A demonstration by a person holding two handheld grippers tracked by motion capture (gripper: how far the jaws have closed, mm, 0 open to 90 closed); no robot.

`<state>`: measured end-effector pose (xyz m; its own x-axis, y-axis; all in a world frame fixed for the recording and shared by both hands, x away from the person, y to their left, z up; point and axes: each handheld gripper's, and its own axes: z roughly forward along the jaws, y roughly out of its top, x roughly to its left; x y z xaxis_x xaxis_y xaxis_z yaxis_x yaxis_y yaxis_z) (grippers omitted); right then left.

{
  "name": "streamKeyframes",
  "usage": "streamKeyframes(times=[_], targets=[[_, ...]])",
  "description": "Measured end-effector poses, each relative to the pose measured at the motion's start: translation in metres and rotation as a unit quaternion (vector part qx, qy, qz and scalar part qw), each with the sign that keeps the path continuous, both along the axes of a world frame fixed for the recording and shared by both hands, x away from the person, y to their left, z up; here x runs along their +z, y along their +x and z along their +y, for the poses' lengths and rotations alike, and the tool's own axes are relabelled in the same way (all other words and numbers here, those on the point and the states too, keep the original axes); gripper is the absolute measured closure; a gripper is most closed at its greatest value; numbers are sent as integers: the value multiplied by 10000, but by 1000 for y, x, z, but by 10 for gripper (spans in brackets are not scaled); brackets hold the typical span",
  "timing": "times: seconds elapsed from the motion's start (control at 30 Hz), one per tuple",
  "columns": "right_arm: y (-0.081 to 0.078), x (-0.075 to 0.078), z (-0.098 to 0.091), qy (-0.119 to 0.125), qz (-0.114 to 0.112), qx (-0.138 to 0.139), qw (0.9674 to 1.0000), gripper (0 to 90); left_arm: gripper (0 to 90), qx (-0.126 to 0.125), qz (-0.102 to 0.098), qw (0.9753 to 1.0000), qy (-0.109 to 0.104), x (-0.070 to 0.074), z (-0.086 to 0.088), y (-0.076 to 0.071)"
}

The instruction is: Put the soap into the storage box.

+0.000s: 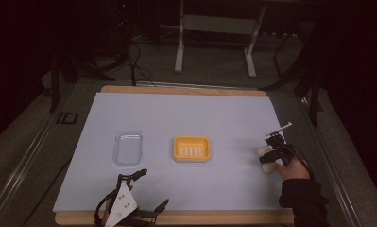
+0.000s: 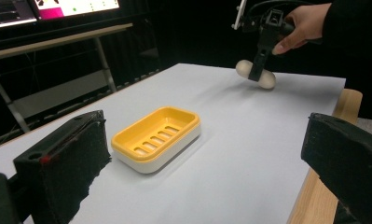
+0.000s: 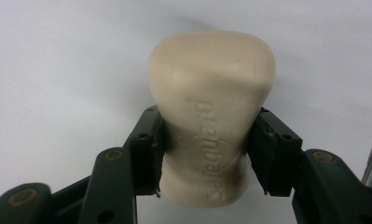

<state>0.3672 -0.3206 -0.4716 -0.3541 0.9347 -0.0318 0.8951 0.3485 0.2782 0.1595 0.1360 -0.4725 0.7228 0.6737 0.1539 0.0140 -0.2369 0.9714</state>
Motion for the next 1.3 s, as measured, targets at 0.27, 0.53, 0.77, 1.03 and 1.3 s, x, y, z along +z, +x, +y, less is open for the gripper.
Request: streamKeyframes(times=[0.27, 0.53, 0.77, 1.03, 1.3], targets=[[9, 9, -2, -21, -116, 486, 9987, 497, 9, -10, 12, 10000, 6, 0, 0, 1], [15, 8, 3, 53, -149, 1353, 9907, 496, 9, 4, 5, 10000, 24, -1, -1, 1], [21, 13, 1, 167, -221, 1882, 9817, 496, 9, -6, 10, 10000, 33, -1, -1, 1], [27, 16, 2, 231, -110, 2667, 9634, 496, 9, -9, 26, 10000, 45, -1, -1, 1], [35, 15, 6, 241, 127, 3343, 9421, 495, 9, 1, 33, 10000, 54, -2, -1, 1]])
